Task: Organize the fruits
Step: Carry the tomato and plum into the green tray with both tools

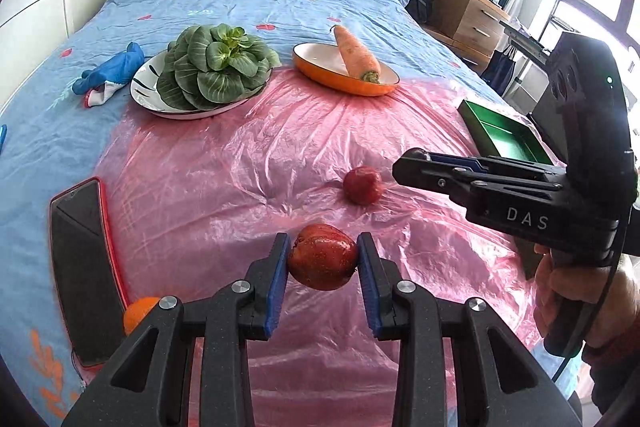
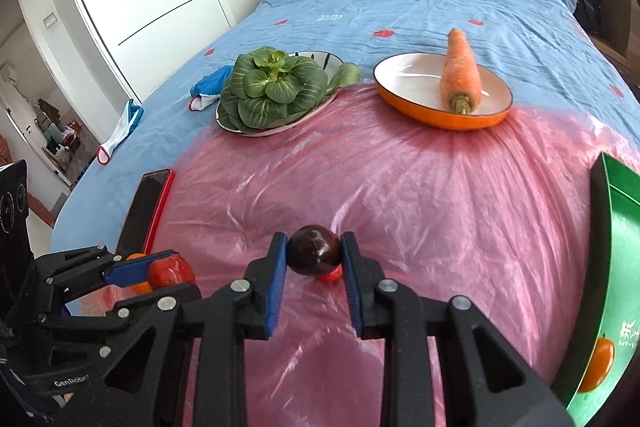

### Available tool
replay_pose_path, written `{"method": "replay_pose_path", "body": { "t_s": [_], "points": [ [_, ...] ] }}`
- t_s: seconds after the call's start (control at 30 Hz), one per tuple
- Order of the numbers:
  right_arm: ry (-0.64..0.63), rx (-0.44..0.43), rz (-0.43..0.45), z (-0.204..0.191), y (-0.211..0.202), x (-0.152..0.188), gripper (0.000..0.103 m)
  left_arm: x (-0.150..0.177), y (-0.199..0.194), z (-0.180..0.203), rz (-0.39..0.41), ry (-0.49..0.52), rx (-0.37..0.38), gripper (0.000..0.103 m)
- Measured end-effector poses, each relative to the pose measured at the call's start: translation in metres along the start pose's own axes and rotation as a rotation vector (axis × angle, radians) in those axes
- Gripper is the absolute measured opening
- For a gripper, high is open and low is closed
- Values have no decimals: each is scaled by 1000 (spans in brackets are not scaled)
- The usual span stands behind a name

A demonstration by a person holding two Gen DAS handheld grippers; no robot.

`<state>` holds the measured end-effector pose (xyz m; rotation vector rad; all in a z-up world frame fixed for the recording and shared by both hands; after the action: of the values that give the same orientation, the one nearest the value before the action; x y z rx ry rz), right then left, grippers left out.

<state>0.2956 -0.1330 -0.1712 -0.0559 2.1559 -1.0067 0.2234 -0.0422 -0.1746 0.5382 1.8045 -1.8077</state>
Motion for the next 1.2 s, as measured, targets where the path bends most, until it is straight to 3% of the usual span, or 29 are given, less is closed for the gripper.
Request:
{"method": "replay_pose_path", "body": {
  "t_s": [0.27, 0.53, 0.9, 1.2],
  "points": [
    [35, 42, 32, 4, -44, 30, 41, 12, -21, 29, -17, 34, 22, 29],
    [87, 119, 97, 27, -110, 61, 41, 3, -42, 79, 15, 107, 70, 29],
    [194, 276, 160, 110, -200, 99, 41, -31, -41, 188, 43, 240, 159, 29],
    [238, 362, 170, 178, -223, 104, 41, -73, 4, 281, 41, 344, 161, 29]
  ]
}}
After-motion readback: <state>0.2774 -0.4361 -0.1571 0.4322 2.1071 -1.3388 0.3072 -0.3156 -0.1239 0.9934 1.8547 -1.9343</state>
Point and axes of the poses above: each gripper's, at about its wrist camera, not at the fingertips, and y roughly the way its jaws point, z to its right, x to its underside, the point moved 7 cm from there along y, roughly the way its jaws point, and after that the axes turned 13 degrees about -x, right-handed, at the moved point
